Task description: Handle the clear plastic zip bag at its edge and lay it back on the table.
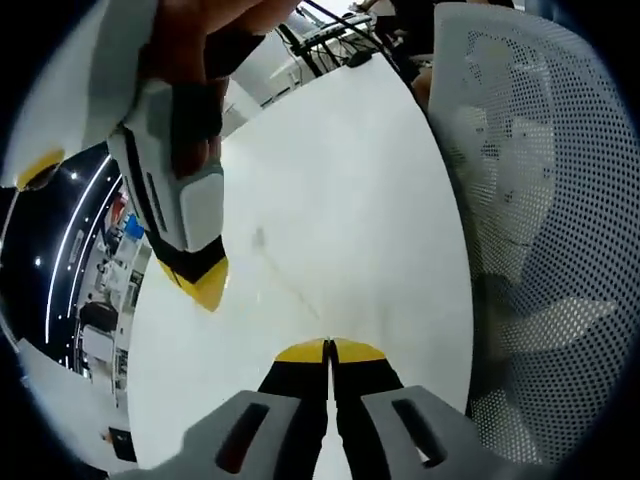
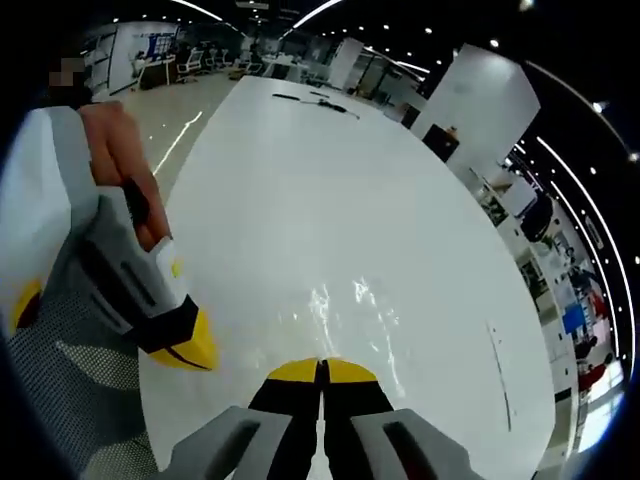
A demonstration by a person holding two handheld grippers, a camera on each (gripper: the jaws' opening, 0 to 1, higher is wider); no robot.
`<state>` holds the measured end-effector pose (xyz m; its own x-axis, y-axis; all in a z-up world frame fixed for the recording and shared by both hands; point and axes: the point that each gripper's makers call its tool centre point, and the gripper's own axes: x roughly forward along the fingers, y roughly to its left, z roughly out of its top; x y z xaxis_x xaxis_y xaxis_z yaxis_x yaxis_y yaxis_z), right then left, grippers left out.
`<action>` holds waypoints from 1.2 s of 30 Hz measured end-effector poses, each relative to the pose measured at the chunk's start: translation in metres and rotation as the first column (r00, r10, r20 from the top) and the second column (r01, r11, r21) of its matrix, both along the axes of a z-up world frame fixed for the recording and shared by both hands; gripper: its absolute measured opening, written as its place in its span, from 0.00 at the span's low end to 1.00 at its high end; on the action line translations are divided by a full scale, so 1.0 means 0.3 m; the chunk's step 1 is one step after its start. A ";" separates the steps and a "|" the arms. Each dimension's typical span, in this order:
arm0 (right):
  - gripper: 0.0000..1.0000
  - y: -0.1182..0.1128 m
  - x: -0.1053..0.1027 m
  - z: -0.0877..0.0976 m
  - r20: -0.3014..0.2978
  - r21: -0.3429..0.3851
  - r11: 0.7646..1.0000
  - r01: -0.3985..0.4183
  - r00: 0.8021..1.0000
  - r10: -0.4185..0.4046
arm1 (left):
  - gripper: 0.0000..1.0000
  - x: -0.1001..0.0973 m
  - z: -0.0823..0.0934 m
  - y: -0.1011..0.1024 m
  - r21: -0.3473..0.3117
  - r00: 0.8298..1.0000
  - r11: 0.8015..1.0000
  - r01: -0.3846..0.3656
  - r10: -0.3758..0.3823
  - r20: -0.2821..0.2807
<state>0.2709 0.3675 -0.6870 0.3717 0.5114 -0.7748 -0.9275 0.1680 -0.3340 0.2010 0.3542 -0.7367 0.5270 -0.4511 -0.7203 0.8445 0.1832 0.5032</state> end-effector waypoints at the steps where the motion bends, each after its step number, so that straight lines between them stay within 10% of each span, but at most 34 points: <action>1: 0.00 0.001 0.000 0.004 0.001 0.001 1.000 -0.001 1.000 0.001 | 0.00 -0.001 -0.001 0.000 0.000 1.000 1.000 0.001 -0.001 -0.001; 36: 0.00 0.031 -0.014 0.004 0.008 0.005 0.999 -0.034 0.999 0.034 | 0.00 0.001 -0.016 0.014 0.007 1.000 1.000 -0.015 0.015 -0.016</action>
